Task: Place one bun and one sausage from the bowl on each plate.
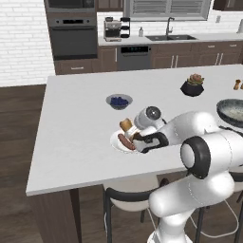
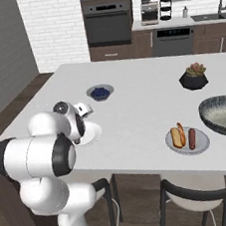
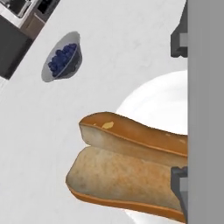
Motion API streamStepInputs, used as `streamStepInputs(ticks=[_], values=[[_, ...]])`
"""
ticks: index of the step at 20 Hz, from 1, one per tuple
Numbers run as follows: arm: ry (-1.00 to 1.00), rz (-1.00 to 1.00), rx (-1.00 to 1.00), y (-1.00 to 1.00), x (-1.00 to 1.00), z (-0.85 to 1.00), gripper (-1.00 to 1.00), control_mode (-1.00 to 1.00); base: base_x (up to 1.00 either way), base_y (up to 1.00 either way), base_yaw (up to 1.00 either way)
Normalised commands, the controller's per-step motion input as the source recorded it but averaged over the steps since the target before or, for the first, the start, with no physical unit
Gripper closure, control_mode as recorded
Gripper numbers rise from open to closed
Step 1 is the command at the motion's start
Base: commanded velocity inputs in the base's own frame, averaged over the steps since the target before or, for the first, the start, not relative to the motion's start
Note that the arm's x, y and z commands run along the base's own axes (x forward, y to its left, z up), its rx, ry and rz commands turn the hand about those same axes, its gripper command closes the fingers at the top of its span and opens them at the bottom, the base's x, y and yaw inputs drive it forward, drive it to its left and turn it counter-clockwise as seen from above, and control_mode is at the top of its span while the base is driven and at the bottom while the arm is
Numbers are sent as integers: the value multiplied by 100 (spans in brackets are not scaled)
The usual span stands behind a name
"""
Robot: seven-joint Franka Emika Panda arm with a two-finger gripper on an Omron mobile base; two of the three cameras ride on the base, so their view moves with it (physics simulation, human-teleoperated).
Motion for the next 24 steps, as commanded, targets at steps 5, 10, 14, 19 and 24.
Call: streamStepInputs(ticks=[5,10,14,19,24], values=[[45,-4,11,-18,37,100,-100,-100,0,0,0],[83,-10,13,-17,13,70,-100,-100,0,0,0],[100,-25,-10,-4,-5,3,-100,-100,0,0,0],[44,-23,-12,-2,-43,-33,-100,-100,0,0,0],[-28,10,1,-7,-91,-2,-100,-100,0,0,0]])
